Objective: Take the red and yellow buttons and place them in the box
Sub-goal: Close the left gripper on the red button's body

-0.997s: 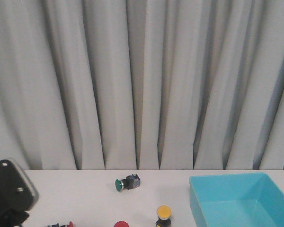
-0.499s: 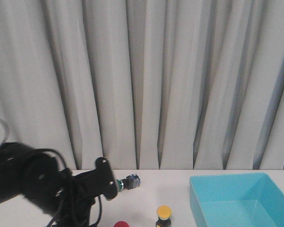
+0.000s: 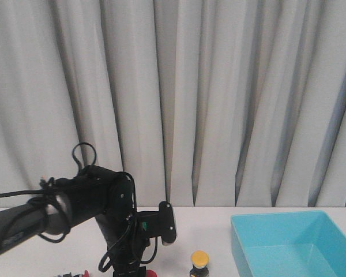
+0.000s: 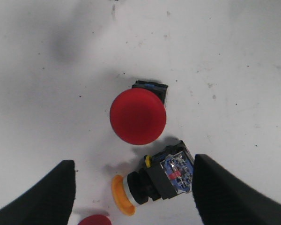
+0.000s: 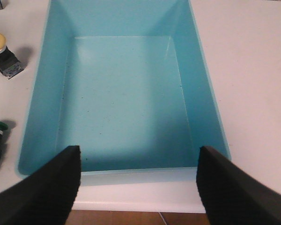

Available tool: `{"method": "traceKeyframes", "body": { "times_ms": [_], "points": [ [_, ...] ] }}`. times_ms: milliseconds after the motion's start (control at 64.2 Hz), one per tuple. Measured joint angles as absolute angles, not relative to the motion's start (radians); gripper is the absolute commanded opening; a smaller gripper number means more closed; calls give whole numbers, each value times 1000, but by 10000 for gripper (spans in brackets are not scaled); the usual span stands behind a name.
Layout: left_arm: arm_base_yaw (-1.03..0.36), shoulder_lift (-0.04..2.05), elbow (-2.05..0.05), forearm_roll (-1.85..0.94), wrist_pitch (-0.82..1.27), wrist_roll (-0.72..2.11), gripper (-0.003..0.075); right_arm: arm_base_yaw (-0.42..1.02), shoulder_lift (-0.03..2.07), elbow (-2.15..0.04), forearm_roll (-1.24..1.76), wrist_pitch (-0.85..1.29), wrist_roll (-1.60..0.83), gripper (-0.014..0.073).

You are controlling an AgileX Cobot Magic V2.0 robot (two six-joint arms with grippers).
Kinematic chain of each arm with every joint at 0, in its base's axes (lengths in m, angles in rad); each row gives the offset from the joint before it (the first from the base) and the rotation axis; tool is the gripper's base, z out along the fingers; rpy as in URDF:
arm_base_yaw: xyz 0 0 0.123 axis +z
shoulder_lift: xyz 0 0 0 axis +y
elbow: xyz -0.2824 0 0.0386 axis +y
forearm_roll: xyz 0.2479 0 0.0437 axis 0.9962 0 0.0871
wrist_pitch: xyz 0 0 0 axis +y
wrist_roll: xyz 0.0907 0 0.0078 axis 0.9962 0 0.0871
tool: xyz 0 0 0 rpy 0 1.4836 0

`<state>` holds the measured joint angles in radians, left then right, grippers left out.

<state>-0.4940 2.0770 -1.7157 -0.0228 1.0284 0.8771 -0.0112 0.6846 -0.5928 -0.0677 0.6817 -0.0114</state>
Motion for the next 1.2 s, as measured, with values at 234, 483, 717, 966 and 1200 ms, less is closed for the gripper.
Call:
{"method": "traceKeyframes", "body": {
  "times_ms": [234,483,717,966,1200],
  "points": [
    [-484,2182,-1837,-86,1121,949,520,-11,685,-593,-68,683,-11,520],
    [-484,2236,-1859,-121,1125,998,520,-11,685,-593,-68,683,-11,520],
    [-484,2274,-1861,-142,1113,1019,520,-11,685,-593,-68,683,-11,520],
    [-484,2296,-1862,-157,1097,1030,452,-11,685,-593,-68,683,-11,520],
    [-484,2296,-1862,-157,1097,1031,320,-11,685,-593,-68,683,-11,520]
  ]
}}
